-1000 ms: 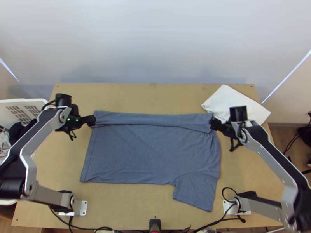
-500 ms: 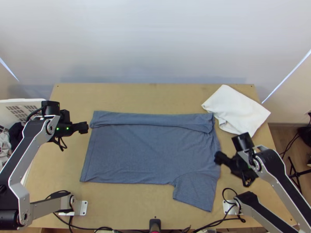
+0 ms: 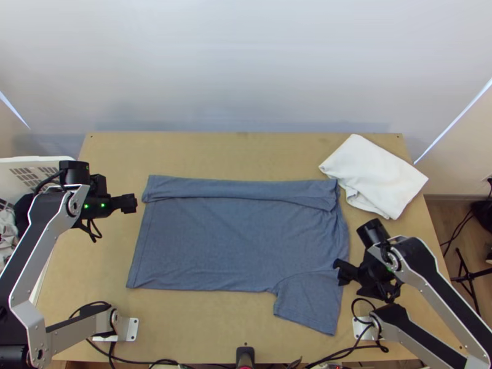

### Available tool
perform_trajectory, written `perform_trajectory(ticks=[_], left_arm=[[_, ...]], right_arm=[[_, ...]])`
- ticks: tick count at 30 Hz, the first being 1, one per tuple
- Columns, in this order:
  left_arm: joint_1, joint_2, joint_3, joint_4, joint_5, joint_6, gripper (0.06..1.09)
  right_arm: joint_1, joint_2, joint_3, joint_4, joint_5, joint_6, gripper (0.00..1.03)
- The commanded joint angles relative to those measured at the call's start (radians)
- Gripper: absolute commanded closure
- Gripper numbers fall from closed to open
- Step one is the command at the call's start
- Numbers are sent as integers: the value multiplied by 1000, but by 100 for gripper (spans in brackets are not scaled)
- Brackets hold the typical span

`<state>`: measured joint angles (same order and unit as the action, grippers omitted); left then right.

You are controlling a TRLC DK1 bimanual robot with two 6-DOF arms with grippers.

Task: Fold the t-shirt

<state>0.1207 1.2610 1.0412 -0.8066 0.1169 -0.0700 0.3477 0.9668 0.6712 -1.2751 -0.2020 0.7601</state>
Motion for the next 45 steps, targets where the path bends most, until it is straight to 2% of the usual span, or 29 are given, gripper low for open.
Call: perform_trajectory(ticks=[1, 5, 10, 11, 14, 15, 21, 23, 25, 40, 45], left_arm=[[-6, -5, 16, -11, 0, 1, 11], [-9, 0, 25, -14, 0, 3, 11], [-9, 11, 40, -19, 0, 4, 11], [-9, 12, 42, -17, 0, 4, 11], [-12, 17, 45, -19, 0, 4, 11], [-12, 18, 45, -19, 0, 4, 11], [-10, 18, 45, -25, -5, 4, 11], [-7, 18, 43, -26, -6, 4, 11], [-6, 18, 40, -29, -6, 6, 11], [-4, 18, 34, -32, -10, 13, 11], [-7, 26, 37, -32, -10, 13, 11]], right_arm=[[31, -20, -88, 117, -16, -133, 51], [34, -22, -131, 163, -17, -220, 51], [27, -2, -150, 203, -28, -260, 51], [27, 7, -151, 203, -31, -266, 56], [20, 15, -147, 229, -30, -278, 82], [20, 15, -148, 230, -30, -278, 83], [22, 21, -153, 215, -28, -277, 81], [24, 21, -145, 192, -25, -277, 71], [27, 21, -140, 178, -19, -277, 67], [30, 73, -148, 171, 4, -275, 67], [63, 99, -153, 171, 4, -275, 67]])
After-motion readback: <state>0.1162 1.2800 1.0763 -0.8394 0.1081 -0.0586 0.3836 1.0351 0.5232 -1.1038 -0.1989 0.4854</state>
